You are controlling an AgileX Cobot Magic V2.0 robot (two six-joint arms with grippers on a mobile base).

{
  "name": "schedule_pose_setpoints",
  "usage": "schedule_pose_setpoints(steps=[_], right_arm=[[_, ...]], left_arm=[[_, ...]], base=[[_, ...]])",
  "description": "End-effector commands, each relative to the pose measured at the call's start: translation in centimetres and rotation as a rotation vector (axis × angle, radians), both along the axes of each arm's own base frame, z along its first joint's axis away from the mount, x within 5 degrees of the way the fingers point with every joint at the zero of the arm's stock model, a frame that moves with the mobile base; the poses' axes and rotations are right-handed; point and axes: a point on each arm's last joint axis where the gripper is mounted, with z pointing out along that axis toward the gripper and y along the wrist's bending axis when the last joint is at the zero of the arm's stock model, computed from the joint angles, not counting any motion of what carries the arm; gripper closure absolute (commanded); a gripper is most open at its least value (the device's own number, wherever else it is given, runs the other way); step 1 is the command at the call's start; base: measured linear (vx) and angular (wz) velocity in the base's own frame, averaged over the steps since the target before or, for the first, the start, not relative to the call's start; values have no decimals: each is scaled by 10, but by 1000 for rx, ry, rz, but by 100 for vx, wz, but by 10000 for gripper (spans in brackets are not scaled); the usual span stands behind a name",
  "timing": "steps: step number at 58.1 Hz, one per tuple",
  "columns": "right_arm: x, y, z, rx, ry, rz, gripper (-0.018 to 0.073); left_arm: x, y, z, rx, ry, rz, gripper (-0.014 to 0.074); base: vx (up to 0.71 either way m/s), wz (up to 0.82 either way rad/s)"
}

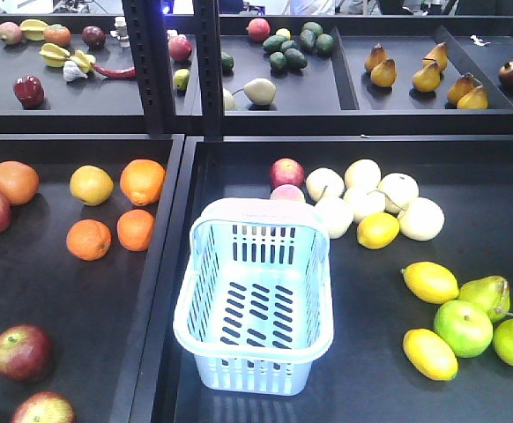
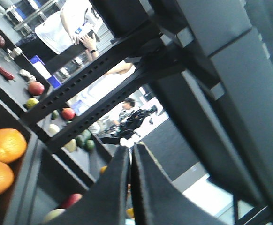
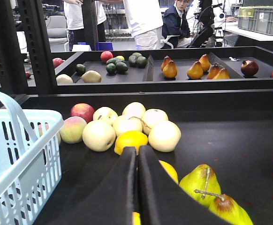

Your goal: Pick three apples into basket with both arms

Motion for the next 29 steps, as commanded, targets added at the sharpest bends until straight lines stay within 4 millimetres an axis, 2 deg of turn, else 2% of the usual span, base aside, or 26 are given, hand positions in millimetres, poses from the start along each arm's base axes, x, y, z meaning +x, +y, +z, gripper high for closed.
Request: schedule_pose_setpoints(steps=[1,8,19,29], right_arm=[[0,0,3,-16,-72,2,564],[0,0,3,-16,-72,2,564],[0,0,3,-16,-72,2,564],[0,0,3,-16,-72,2,564]], left_arm=[[-7,4,22,-75,-138,12,603],[-11,3,38,-43,-185,12,603],[-23,0,72,106,-260,16,603],[-28,-1,92,132,-258,7,603]], base=[[0,0],[0,0],[0,0],[0,0]])
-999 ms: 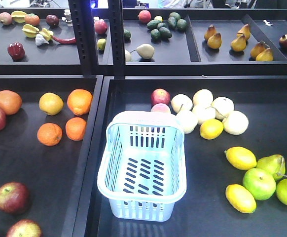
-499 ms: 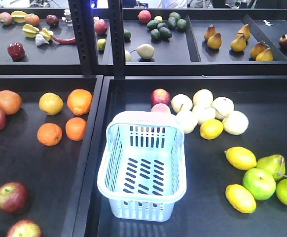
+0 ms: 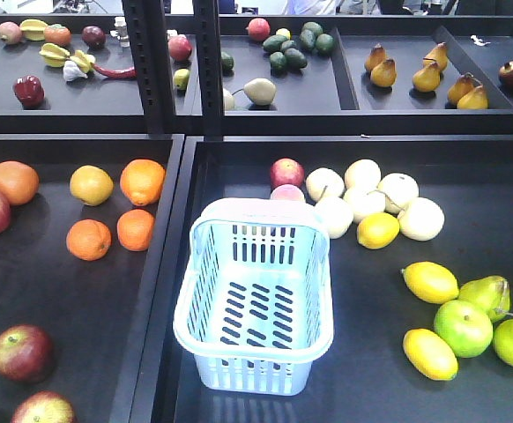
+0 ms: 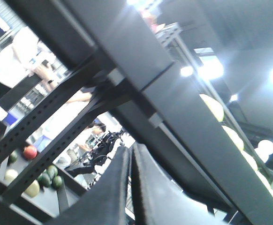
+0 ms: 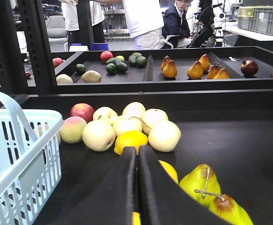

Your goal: Pick three apples into basket with both arms

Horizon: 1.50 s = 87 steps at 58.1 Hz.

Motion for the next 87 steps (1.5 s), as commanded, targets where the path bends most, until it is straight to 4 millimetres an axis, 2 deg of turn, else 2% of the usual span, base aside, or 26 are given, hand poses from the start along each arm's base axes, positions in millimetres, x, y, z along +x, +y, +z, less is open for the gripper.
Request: schedule_pose_setpoints(steps=[1,16,34,42,53,64,74,87], right_arm=[[0,0,3,-16,-72,2,564],[0,0,3,-16,-72,2,564],[0,0,3,-16,-72,2,564],[0,0,3,-16,-72,2,564],[0,0,3,-16,-72,2,564],[0,0,3,-16,-72,2,564],[0,0,3,-16,-72,2,564],[0,0,3,-16,-72,2,564]], left_arm=[[-7,0,23,4,-63,-1,603],[17,-3,46,36,46,-2,603],[60,-10,90,174,114,8,603],[82,-23,109,264,121,-51,603],[114,-54,125,444,118,-159,603],[144,-82,130,612,145,-217,603],[169,-100,130,652,207,-246,603],[179,-117,132,744,183,-269,603]], base=[[0,0],[0,0],[0,0],[0,0],[0,0],[0,0],[0,0],[0,0]])
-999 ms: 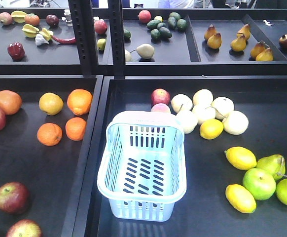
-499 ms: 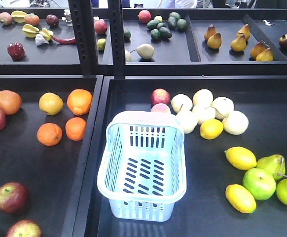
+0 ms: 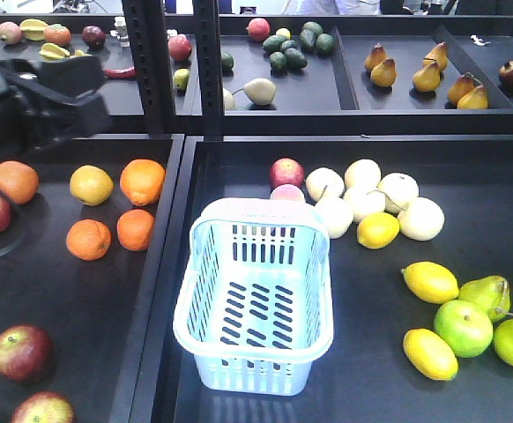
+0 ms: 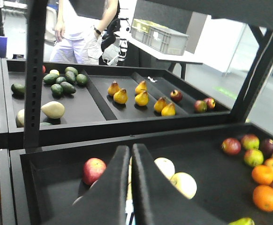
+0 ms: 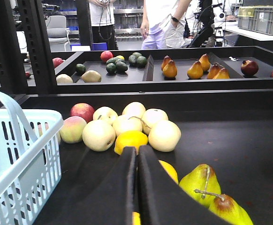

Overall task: Pick three apples into basket with both arms
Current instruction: 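Reach the left gripper over the basket toward its handle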

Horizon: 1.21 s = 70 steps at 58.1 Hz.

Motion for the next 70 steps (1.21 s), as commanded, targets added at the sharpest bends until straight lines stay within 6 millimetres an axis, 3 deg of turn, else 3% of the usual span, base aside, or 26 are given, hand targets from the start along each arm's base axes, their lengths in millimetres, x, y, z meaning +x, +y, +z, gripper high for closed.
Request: schedule_pose_setpoints(steps=[1,16,30,47,53,70], right_arm=[[0,0,3,-16,-72,2,564],[0,0,3,-16,-72,2,564],[0,0,3,-16,-72,2,564],[0,0,3,-16,-72,2,564],[0,0,3,-16,-72,2,564],[0,0,3,-16,-72,2,564]], left_arm=[[-5,-8,22,-8,-118,-54,603],[-10,-18,23,267,-208,-103,603],[-1,-17,35,425,-107,-72,603],[12,-47,53,370,51,-282,603],[19,-61,59,352,30,-375,603],[41,-75,46,413,-2,-390,580]], base=[[0,0],[0,0],[0,0],[0,0],[0,0],[0,0]])
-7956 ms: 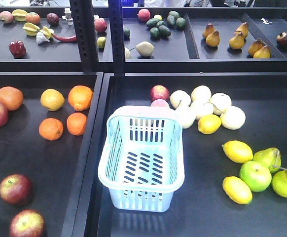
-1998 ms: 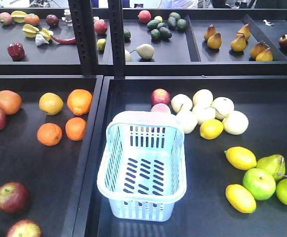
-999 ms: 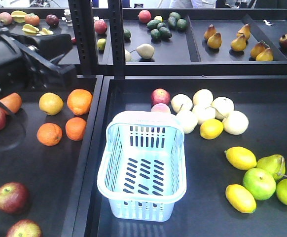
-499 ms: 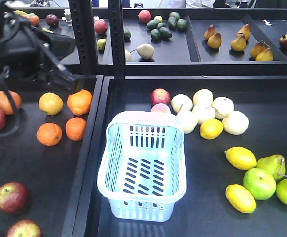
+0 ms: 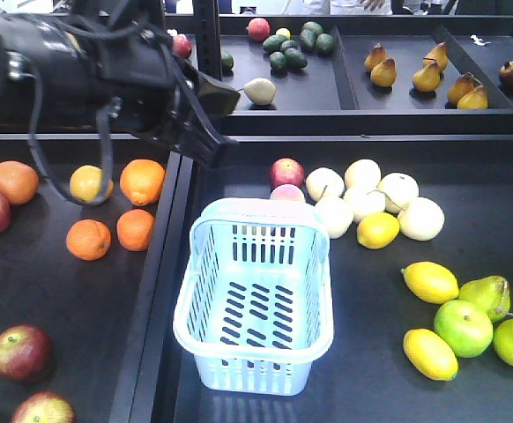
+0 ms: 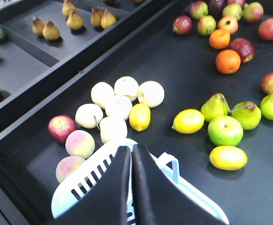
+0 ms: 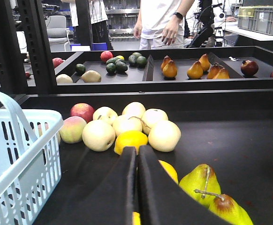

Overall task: Pick three apples into basket with both arms
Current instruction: 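Reach the left gripper over the basket toward its handle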

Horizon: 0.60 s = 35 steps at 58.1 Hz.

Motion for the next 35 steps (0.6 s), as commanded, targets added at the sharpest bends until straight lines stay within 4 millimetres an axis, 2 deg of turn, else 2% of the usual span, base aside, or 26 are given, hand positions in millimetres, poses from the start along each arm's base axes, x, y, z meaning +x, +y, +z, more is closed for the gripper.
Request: schedule_pose_setpoints(steps=[1,8,20,24,29,35], right_arm=[[0,0,3,-16,-72,2,564],[0,0,3,-16,-72,2,564],[0,0,3,-16,-72,2,564],[0,0,3,-16,-72,2,564],[0,0,3,-16,-72,2,564],[0,0,3,-16,-72,2,564]], left_arm=[[-4,2,24,-89,-93,15,574],[-1,1,22,-89,-91,17,477],[7,-4,13,-57,-82,16,130],[12,-7,5,-13,-83,3,43],[17,-12,-7,61,-74,-41,-11],[24,-18,-24,146,-54,-93,-6]], base=[[0,0],[0,0],[0,0],[0,0],[0,0],[0,0]])
